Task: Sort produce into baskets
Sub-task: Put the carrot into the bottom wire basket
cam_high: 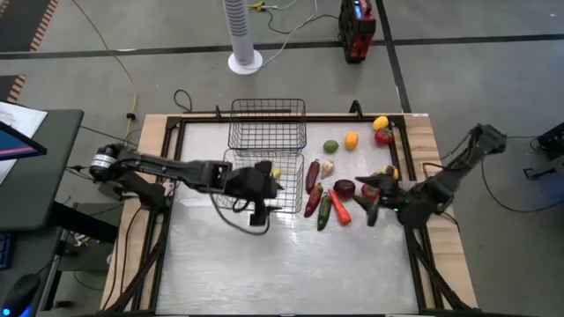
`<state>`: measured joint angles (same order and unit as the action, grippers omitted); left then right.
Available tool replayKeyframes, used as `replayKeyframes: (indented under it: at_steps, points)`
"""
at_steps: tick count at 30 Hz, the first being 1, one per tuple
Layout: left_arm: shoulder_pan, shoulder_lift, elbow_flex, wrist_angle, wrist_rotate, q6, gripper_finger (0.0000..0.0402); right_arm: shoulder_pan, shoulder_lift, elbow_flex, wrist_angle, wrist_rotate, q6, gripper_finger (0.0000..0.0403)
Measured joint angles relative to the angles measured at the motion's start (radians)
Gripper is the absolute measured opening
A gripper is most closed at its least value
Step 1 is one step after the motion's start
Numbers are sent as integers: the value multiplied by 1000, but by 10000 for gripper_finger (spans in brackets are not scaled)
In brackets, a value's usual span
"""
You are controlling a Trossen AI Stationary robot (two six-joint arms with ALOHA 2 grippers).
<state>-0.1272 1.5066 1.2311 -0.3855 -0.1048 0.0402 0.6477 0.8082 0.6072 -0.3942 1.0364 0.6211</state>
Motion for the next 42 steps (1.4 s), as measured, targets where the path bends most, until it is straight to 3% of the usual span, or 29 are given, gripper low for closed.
replayKeyframes:
  at_steps: [6,9,13,22,26,42]
  points:
    - [-127,0,-169,284,-35,-49,251,-256,172,1,83,-385,62,299]
    - [-184,0,-258,399,-118,-87,248,-259,263,1,64,-437,175,299]
    - [-257,-8,-291,377,-273,-139,245,-218,370,1,-14,-485,340,299]
    - [-395,-10,-290,380,-525,-206,245,-67,546,83,-229,-452,602,299]
    - [-400,-10,-290,394,-535,-247,245,-30,620,113,-322,-416,672,299]
    - [-400,-10,-289,405,-511,-340,245,25,785,106,-257,-415,733,281]
